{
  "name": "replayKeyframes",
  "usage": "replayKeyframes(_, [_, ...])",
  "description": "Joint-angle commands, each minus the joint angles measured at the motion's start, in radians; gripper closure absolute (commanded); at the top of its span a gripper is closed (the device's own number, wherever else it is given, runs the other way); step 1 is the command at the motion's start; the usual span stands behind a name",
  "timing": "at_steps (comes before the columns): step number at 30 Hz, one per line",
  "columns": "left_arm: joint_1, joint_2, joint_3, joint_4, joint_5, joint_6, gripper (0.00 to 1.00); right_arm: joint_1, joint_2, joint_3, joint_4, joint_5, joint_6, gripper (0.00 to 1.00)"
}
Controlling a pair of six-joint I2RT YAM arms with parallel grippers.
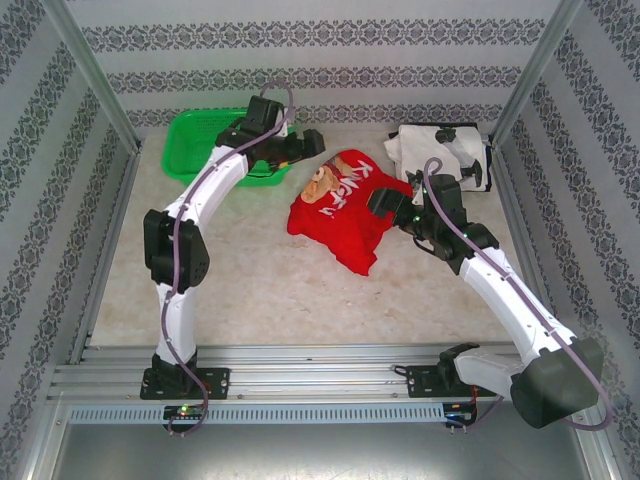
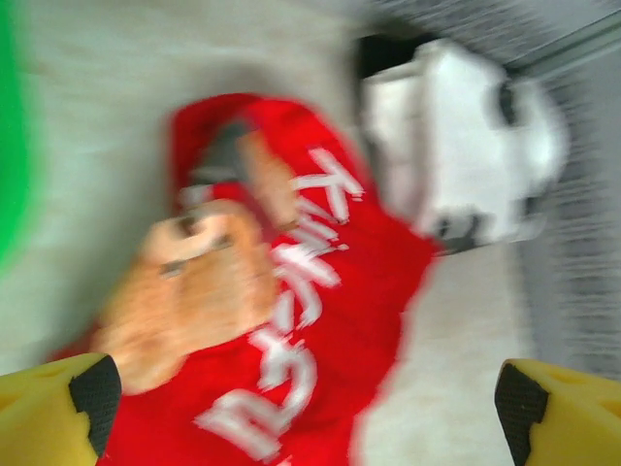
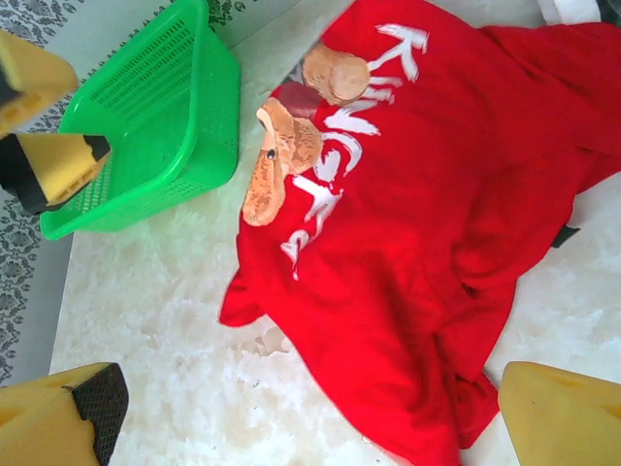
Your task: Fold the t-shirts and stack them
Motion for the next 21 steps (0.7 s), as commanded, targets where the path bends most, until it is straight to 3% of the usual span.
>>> replayKeyframes(1, [0.018, -0.002, 0.184, -0.267, -0.224, 0.397, 0.0, -0.002, 0.0, 0.005, 0.013, -0.026, 0.005, 0.02])
replayKeyframes(7, [0.084, -0.074, -0.021, -0.327, -0.235, 0.823, 0.0, 0.004, 0.002, 0.002, -0.003, -0.063, -0.012, 0.02])
replayKeyframes(10, [0.131, -0.113, -0.134, -0.309, -0.129, 1.04, 0.0, 0.003, -0.004, -0.011, -0.004, -0.076, -0.012, 0.02])
replayKeyframes(12, [0.151, -0.13, -0.193, -0.278, -0.115, 1.14, 0.0, 0.003, -0.008, -0.017, -0.01, -0.082, -0.013, 0.02])
replayKeyframes(15, [0.194, -0.102, -0.195, -0.197, -0.214, 1.139, 0.0, 0.003, -0.02, -0.029, -0.012, -0.092, -0.006, 0.02])
replayKeyframes(18, [0.218, -0.066, -0.2, -0.162, -0.173, 1.187, 0.0, 0.005, -0.037, -0.045, -0.023, -0.106, -0.001, 0.02])
replayKeyframes(21, [0.222, -0.009, -0.2, -0.12, -0.199, 1.194, 0.0, 0.005, -0.058, -0.051, -0.05, -0.104, -0.005, 0.02])
